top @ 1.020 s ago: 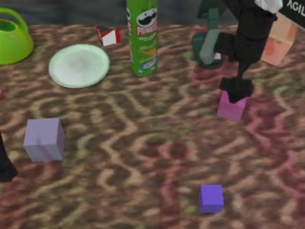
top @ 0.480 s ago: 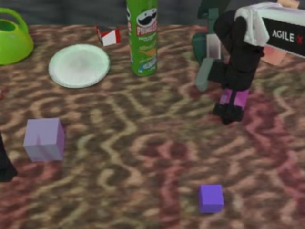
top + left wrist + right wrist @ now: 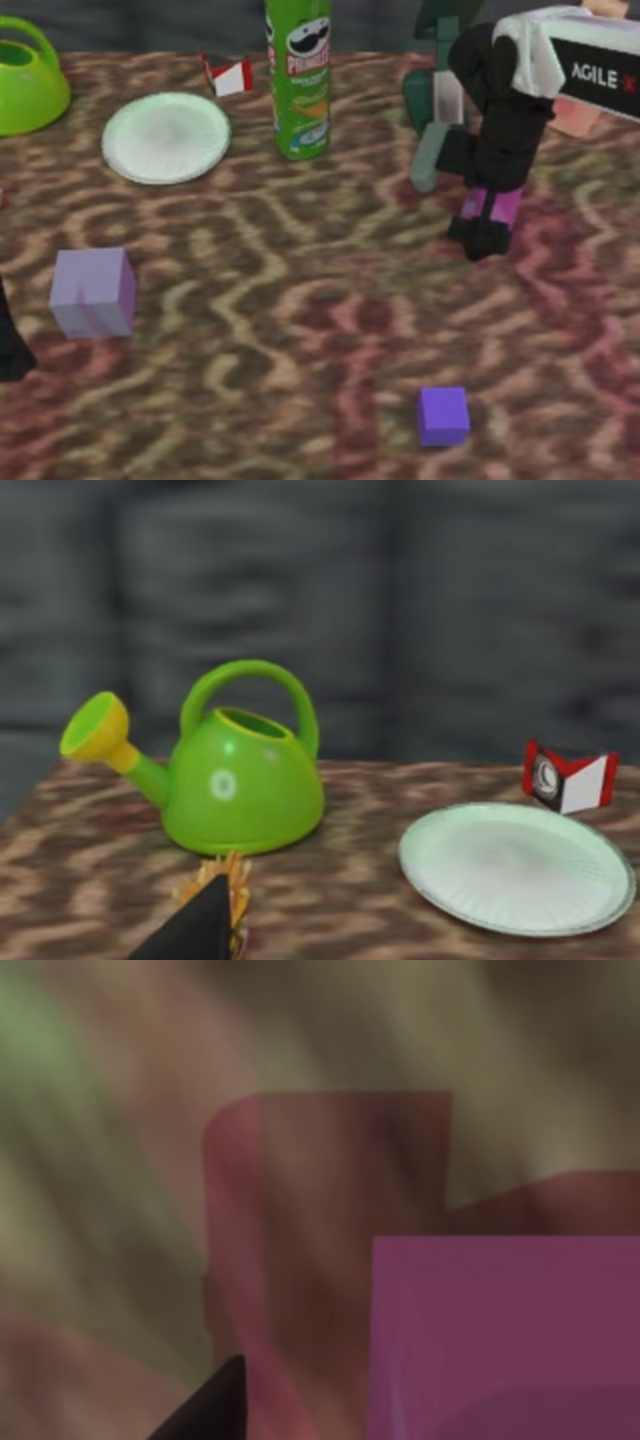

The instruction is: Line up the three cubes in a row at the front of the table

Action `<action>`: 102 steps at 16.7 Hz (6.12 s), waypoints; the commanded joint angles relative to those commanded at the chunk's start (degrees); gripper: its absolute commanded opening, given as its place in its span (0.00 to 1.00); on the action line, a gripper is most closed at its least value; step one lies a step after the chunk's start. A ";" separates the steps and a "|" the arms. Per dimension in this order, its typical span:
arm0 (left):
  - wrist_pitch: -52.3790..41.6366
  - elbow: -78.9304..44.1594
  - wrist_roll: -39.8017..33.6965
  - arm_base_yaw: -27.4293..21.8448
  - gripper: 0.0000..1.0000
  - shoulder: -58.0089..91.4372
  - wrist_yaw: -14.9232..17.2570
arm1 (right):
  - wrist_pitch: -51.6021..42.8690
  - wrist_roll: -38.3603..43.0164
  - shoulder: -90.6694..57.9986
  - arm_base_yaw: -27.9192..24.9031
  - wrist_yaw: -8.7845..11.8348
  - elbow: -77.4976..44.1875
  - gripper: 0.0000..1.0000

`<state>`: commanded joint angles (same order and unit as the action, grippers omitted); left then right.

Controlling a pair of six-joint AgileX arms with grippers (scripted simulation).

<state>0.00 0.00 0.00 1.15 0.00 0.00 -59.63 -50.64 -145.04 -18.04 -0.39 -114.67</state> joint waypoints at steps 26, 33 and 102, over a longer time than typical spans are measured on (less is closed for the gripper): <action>0.00 0.00 0.00 0.00 1.00 0.00 0.00 | -13.14 0.32 4.01 -0.39 0.31 -8.97 0.00; 0.00 0.00 0.00 0.00 1.00 0.00 0.00 | -13.62 0.74 5.04 -0.99 0.32 -8.94 0.00; -1.15 -1.63 -0.24 -0.25 1.00 1.67 0.09 | 0.29 13.89 33.89 -33.70 0.73 32.15 1.00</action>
<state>-1.15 -1.63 -0.24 0.89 1.67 0.09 -59.34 -36.74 -111.15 -51.74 0.34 -82.52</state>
